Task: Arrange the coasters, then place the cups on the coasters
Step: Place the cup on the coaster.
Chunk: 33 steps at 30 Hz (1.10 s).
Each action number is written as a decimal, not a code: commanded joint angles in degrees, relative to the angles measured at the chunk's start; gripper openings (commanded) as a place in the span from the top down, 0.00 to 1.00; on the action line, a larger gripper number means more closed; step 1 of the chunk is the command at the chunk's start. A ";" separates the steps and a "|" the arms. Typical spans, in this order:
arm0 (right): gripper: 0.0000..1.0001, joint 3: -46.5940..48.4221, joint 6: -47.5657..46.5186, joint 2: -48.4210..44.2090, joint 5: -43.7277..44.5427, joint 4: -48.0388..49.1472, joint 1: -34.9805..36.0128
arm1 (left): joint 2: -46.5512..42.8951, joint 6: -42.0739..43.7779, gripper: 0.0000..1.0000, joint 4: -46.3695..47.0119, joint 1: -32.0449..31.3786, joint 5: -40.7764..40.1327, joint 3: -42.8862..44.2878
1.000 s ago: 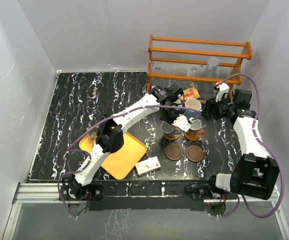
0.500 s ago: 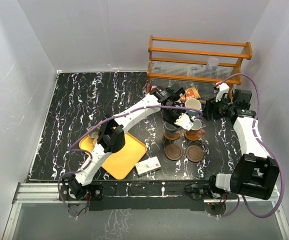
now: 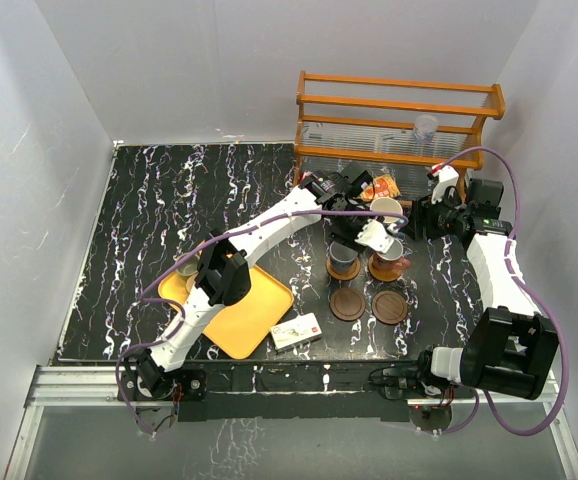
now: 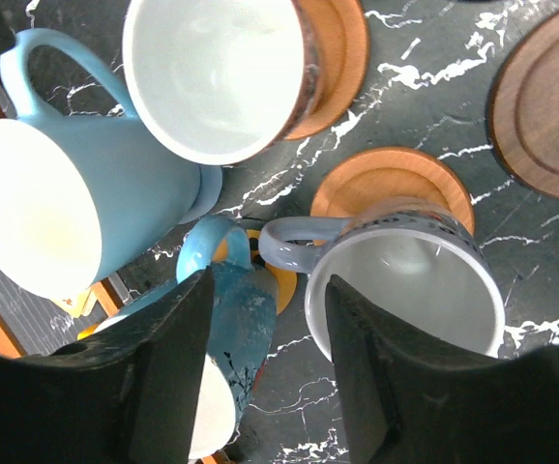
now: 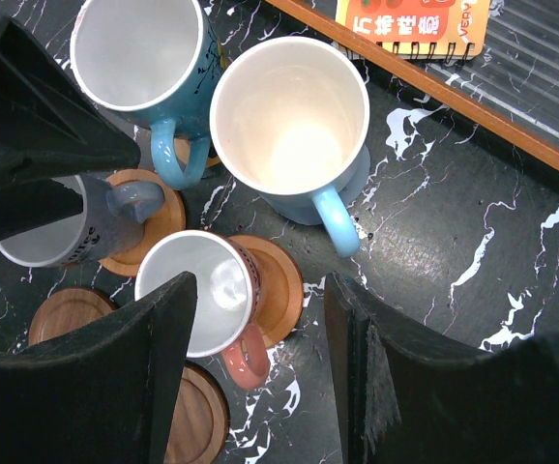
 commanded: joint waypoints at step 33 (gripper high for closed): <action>0.47 0.03 -1.04 -1.18 -0.08 1.97 -0.06 | -19.46 -70.78 0.45 19.58 -0.27 -21.91 -31.63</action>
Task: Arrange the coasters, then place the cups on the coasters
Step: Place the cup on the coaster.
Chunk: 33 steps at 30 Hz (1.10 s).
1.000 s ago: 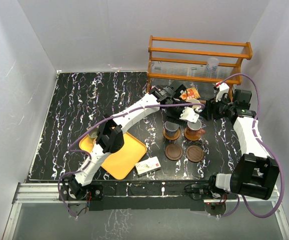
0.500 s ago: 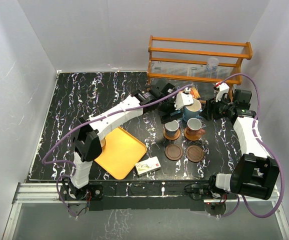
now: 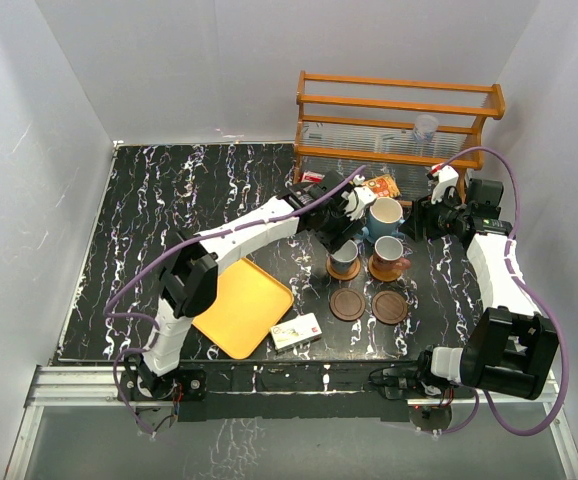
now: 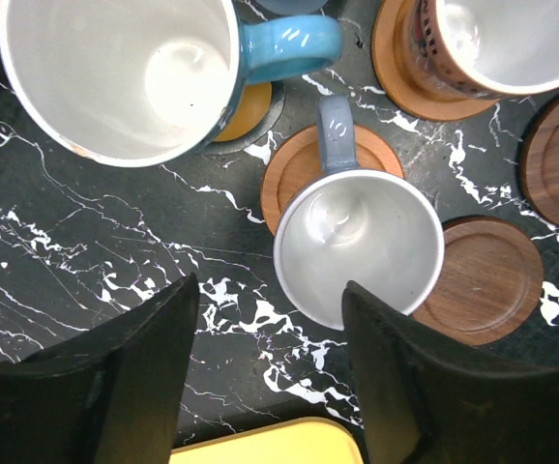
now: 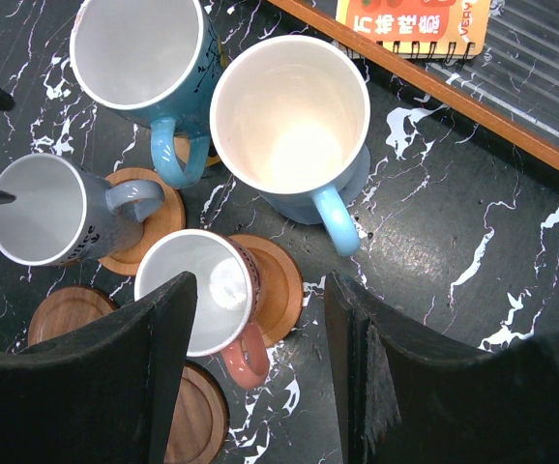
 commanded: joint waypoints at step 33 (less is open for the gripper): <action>0.47 -0.03 -1.08 -0.96 -0.28 1.93 -0.05 | 5.39 20.57 1.00 -4.64 -0.28 13.71 9.37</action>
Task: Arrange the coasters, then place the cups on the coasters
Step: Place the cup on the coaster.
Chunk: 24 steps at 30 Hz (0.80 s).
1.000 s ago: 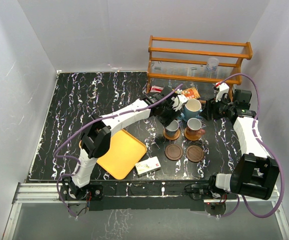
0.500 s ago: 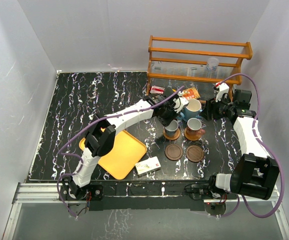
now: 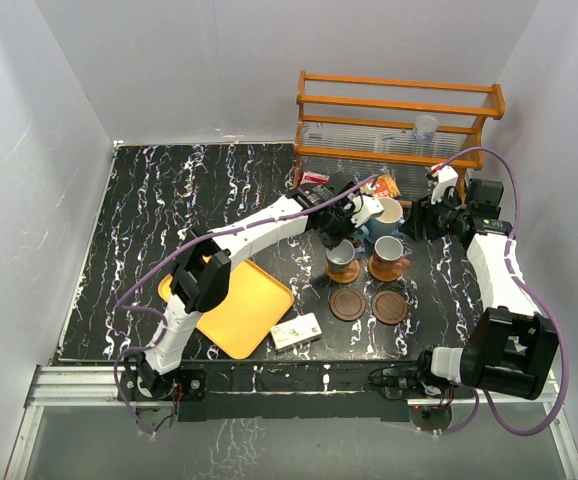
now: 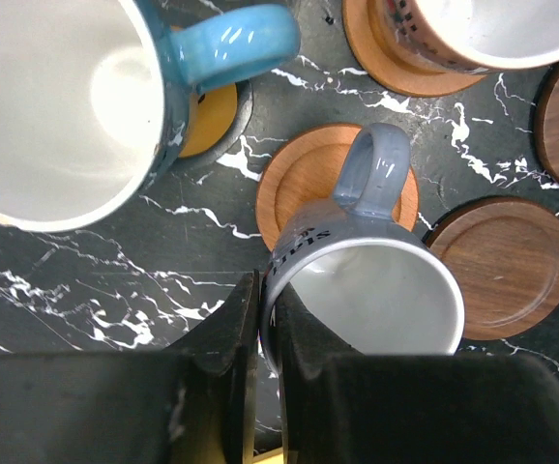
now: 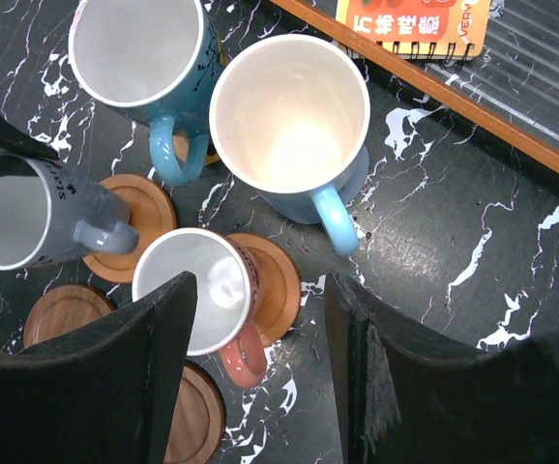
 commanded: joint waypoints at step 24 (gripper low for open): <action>0.47 0.17 -1.02 -0.17 -2.48 1.39 -0.39 | 7.18 42.59 1.00 -14.27 -0.31 16.10 18.87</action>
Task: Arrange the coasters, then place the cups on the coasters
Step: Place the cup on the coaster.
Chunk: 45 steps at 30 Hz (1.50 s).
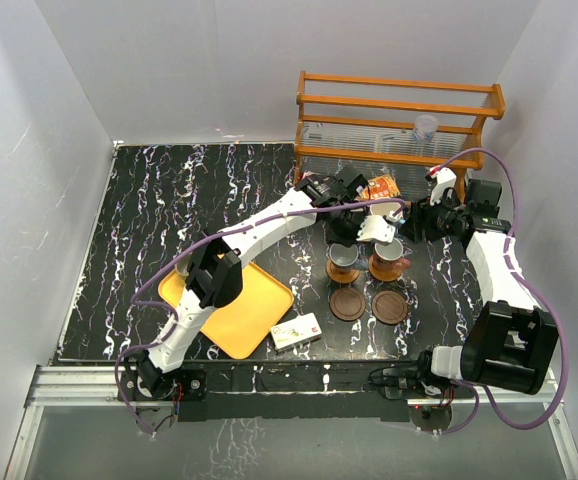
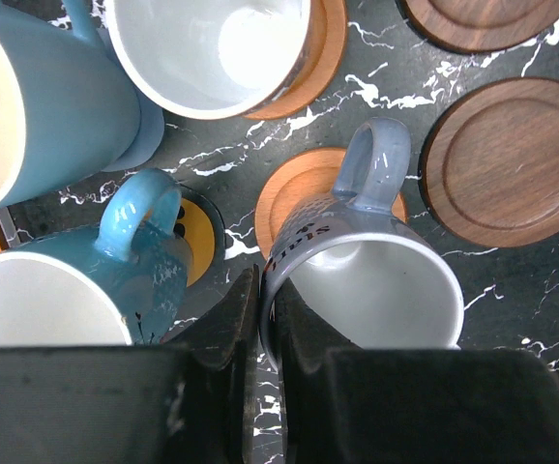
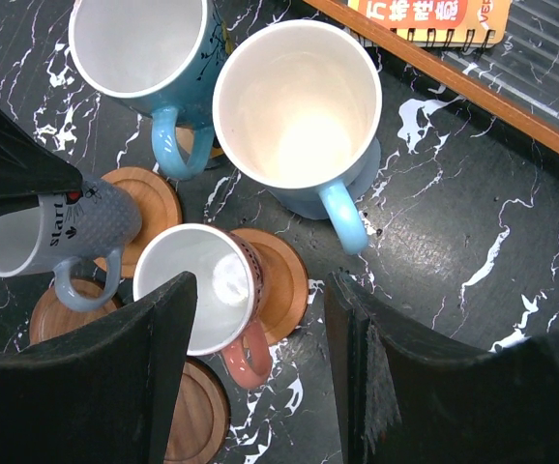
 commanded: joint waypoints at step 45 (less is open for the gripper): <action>0.47 0.05 -0.52 -2.27 -0.77 2.10 -0.30 | 4.49 4.33 1.00 -5.61 -0.22 3.64 7.86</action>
